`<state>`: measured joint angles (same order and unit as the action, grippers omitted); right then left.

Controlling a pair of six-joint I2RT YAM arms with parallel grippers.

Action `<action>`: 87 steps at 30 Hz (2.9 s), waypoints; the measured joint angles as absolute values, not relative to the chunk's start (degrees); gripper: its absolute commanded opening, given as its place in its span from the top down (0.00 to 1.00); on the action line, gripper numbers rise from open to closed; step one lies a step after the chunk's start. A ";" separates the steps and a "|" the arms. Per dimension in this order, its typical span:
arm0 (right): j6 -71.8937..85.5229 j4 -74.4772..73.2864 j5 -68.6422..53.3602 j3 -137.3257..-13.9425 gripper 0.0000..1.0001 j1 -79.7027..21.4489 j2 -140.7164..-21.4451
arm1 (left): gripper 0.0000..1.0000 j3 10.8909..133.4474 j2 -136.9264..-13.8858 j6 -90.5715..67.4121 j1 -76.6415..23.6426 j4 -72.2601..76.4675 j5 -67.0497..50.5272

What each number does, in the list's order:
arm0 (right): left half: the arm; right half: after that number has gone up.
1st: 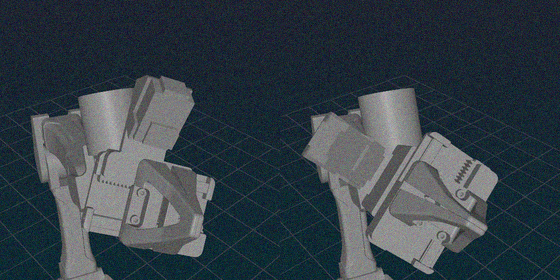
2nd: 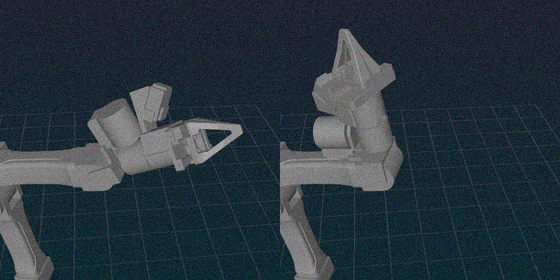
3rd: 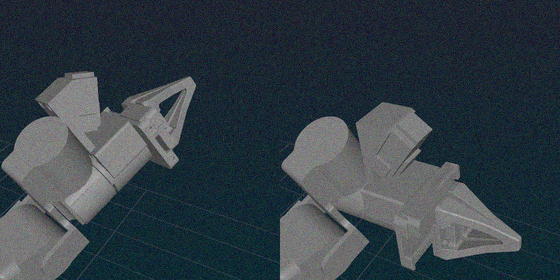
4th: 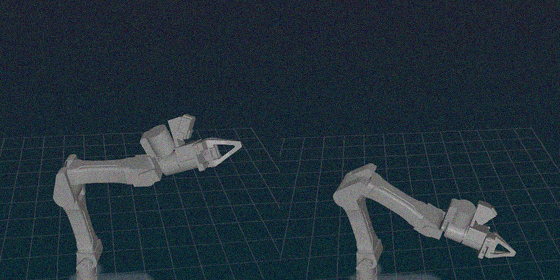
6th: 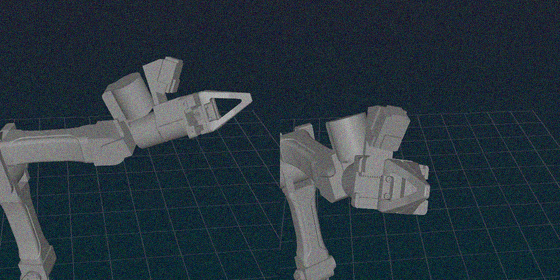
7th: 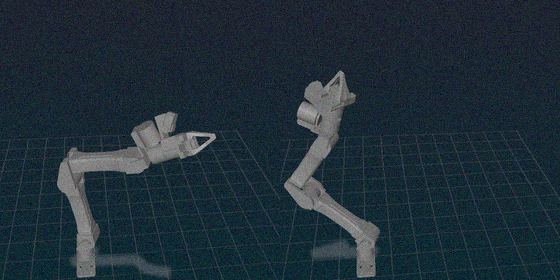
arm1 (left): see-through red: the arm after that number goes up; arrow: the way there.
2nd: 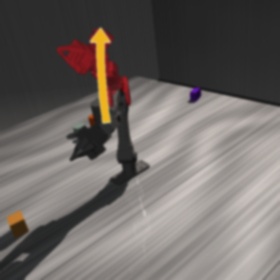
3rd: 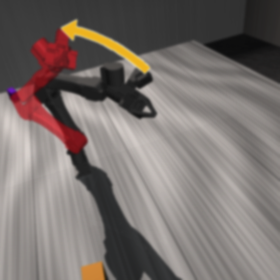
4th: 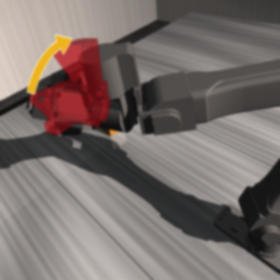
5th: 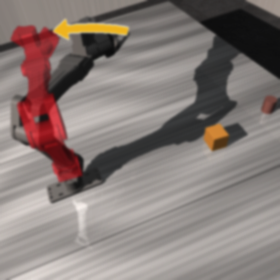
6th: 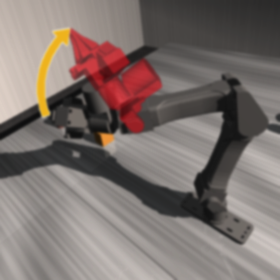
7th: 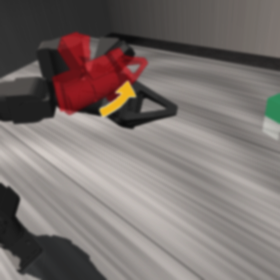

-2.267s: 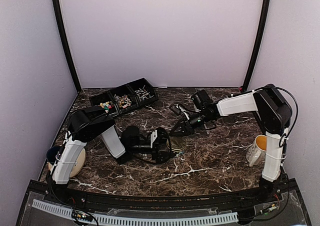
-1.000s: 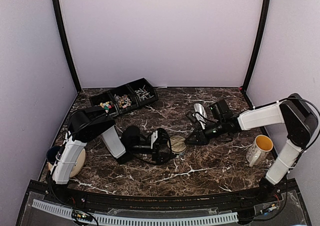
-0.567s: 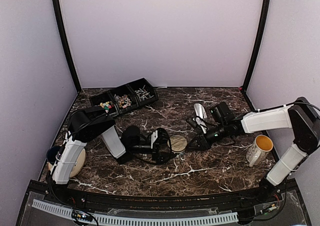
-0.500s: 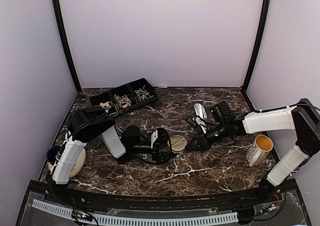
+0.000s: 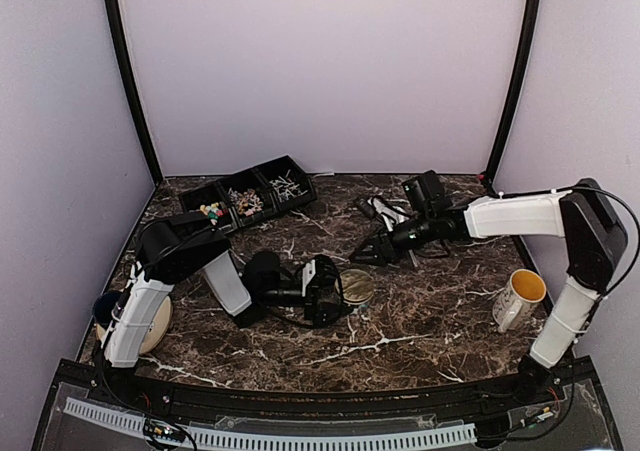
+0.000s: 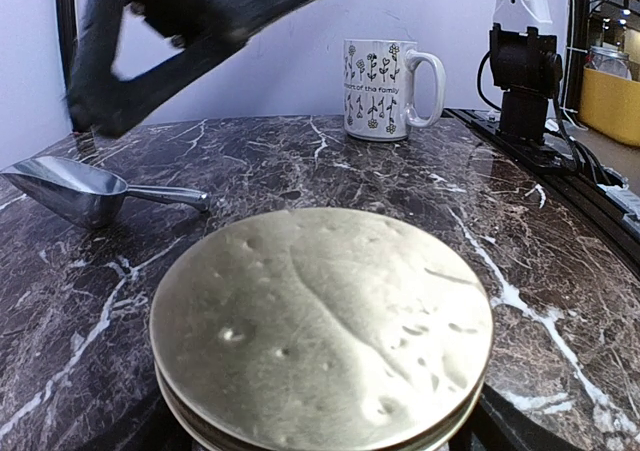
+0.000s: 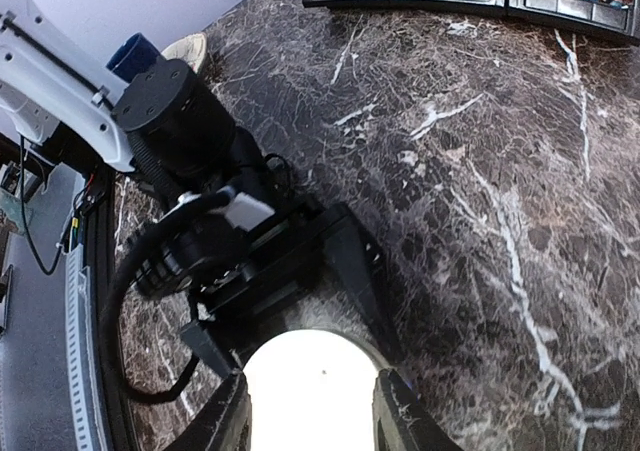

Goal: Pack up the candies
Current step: Screw the box lid onto the packing box.

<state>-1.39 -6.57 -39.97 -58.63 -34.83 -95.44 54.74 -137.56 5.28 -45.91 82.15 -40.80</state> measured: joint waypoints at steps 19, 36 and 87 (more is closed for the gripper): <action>-4.05 -7.31 -51.31 -69.54 0.62 -34.46 -112.12 | 0.14 54.74 -137.56 5.30 -45.91 82.13 -40.80; -5.19 -7.14 -52.45 -68.82 0.73 -34.41 -113.69 | 0.14 54.74 -137.56 5.28 -45.91 82.13 -40.80; -19.92 3.62 -29.21 -35.73 0.20 -40.84 -77.67 | 0.17 55.20 -137.67 5.21 -46.28 81.80 -40.86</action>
